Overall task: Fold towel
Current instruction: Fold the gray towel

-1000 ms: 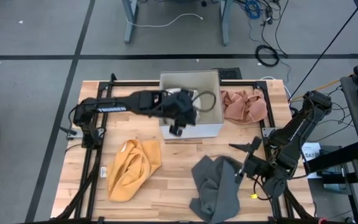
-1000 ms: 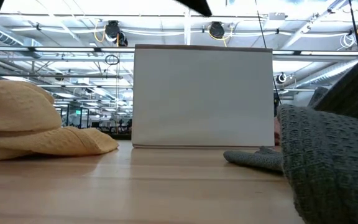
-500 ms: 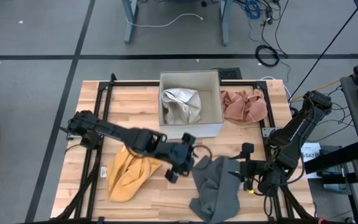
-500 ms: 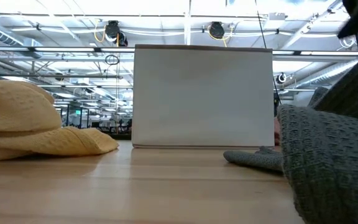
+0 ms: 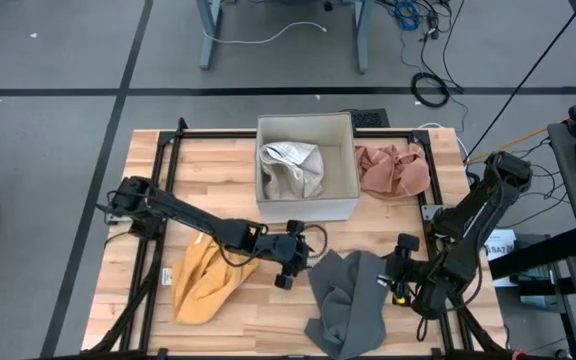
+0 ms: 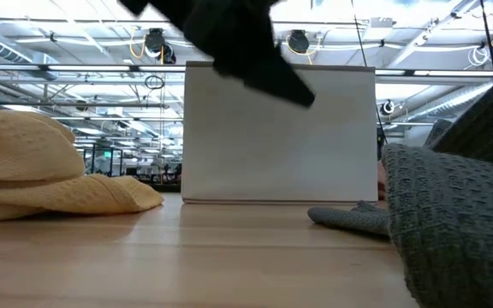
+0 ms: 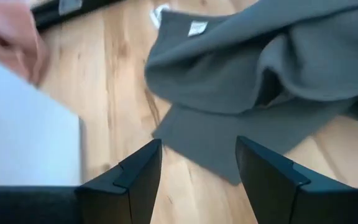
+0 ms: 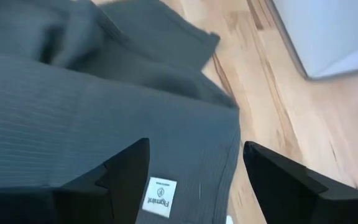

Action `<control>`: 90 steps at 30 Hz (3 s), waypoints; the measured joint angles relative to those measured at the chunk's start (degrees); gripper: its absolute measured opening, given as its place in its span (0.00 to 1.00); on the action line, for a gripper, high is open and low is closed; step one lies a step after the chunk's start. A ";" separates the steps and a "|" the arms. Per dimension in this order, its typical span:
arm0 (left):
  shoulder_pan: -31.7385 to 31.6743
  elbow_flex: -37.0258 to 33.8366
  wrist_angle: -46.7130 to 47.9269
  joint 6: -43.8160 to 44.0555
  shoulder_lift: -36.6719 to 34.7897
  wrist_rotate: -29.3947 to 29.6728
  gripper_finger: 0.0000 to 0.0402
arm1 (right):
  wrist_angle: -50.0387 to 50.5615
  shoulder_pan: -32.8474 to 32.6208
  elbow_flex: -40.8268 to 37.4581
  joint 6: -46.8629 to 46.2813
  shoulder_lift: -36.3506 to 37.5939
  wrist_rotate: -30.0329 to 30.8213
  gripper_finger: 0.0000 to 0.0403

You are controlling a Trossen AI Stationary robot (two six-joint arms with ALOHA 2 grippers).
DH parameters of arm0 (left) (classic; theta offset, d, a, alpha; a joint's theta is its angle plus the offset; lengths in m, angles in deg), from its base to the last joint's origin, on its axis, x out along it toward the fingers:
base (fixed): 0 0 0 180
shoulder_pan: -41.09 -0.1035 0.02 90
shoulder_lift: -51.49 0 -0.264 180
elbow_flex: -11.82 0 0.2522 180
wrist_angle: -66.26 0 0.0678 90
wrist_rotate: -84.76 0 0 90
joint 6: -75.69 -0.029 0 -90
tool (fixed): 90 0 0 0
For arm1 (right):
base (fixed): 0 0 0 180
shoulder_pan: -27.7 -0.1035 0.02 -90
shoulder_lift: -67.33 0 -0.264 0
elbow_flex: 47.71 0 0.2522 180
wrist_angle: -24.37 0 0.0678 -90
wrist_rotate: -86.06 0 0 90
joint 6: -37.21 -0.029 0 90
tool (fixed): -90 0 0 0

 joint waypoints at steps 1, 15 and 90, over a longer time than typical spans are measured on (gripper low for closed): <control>-0.70 -1.80 -2.12 1.57 0.02 -1.27 0.52 | 0.16 -0.26 0.00 -1.08 -1.11 0.00 0.62; -3.54 -7.99 -20.67 9.74 10.86 -11.77 0.52 | 1.02 -1.77 0.00 -18.31 -17.31 -4.57 0.62; 15.98 -5.83 11.49 -17.45 -34.42 43.17 0.00 | 30.72 -2.08 22.42 10.56 3.60 6.87 0.02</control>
